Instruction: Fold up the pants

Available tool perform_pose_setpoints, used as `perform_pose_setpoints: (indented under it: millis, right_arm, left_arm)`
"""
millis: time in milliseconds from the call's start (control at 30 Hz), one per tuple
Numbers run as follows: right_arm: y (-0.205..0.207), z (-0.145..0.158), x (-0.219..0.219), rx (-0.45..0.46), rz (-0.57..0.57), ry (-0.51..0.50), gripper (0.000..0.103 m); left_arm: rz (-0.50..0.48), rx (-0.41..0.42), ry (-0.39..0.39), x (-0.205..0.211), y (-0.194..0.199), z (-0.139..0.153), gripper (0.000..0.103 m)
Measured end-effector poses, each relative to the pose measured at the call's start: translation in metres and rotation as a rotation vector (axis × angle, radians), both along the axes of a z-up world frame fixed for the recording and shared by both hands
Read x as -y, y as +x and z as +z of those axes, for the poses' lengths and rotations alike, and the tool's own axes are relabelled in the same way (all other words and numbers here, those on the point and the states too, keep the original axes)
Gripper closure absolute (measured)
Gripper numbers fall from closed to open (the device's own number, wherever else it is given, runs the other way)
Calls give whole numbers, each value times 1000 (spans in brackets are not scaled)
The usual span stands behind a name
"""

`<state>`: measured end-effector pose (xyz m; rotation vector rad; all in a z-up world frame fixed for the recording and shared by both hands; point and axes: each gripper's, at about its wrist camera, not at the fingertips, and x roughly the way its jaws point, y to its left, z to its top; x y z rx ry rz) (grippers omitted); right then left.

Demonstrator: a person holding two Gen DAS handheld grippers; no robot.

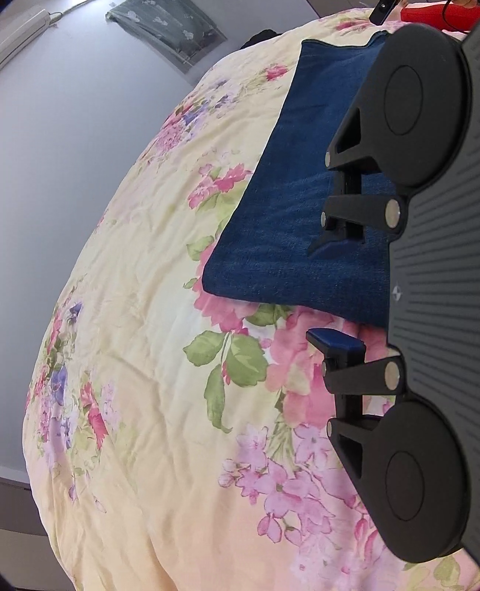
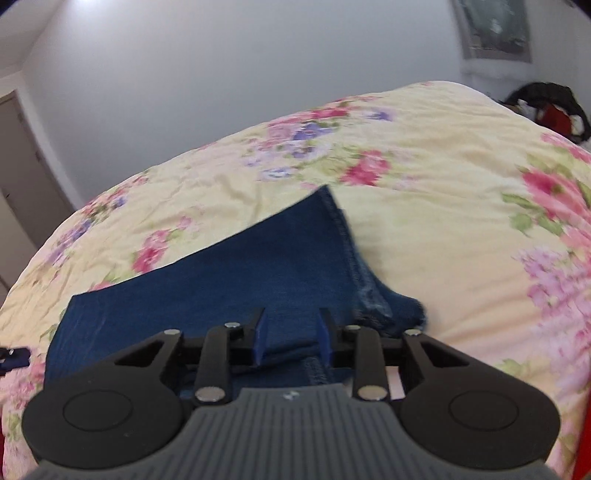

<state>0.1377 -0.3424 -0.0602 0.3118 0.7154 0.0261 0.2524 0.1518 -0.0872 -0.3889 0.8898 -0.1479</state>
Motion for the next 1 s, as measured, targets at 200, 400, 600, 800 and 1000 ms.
perform_pose_setpoints:
  millis: [200, 400, 600, 800, 1000]
  right_arm:
    - [59, -20, -75, -47, 178, -38, 96]
    - [120, -50, -128, -124, 249, -55, 97]
    - [186, -67, -149, -170, 241, -105, 103]
    - [232, -82, -157, -200, 235, -133, 103]
    - [234, -82, -158, -209, 220, -132, 103]
  left_arm:
    - [21, -12, -17, 9, 19, -19, 53]
    - [-10, -44, -33, 15, 41, -38, 60]
    - [-34, -52, -20, 22, 57, -43, 68]
    - [-31, -59, -15, 23, 61, -49, 66]
    - [-17, -40, 45, 31, 53, -44, 55]
